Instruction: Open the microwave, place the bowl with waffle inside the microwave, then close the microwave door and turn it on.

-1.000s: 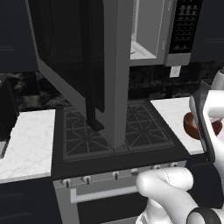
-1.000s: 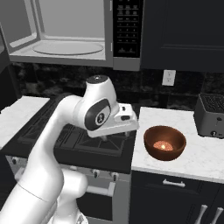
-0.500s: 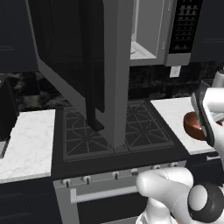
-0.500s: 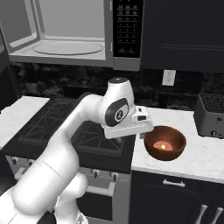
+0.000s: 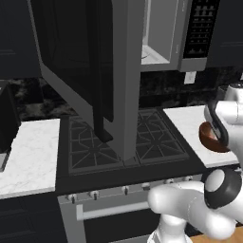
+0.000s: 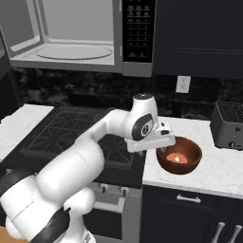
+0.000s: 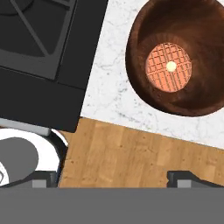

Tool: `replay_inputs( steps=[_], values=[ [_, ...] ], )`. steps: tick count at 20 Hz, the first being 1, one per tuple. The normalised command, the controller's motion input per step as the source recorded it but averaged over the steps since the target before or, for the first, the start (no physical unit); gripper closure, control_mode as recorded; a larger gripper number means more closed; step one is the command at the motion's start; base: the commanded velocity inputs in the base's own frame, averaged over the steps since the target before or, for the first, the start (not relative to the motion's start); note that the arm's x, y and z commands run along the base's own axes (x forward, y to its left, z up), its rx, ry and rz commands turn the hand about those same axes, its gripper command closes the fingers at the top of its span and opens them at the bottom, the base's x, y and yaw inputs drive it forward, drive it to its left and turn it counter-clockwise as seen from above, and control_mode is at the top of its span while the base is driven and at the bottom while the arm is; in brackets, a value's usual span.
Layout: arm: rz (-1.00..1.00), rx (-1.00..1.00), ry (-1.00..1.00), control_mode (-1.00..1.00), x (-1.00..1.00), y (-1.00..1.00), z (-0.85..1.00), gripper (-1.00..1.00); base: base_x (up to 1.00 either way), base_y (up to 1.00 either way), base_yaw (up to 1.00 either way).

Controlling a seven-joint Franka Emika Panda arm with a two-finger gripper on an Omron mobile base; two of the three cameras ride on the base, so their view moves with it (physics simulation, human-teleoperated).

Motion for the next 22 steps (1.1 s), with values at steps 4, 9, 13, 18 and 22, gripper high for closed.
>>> replay_inputs(
  steps=[4, 9, 13, 18, 22],
  values=[
    [0.02, 0.0, 0.0, -1.0, 0.46, -0.14, -0.46, -1.0, 0.0, 0.0, 0.0],
    [0.05, 0.0, 0.0, -1.0, 0.57, -0.09, -0.35, -1.0, 0.0, 0.0, 0.0],
    [0.03, 0.0, 0.0, -1.0, 0.49, -0.19, -0.28, -1.0, 0.0, 0.0, 0.0],
    [0.0, 0.0, 0.0, -1.0, 0.35, -0.2, -0.3, -1.0, 0.0, 0.0, 0.0],
    [0.0, 0.0, 0.0, -1.0, 0.38, -0.09, -0.23, -1.0, 0.0, 0.0, 0.0]
  ],
)
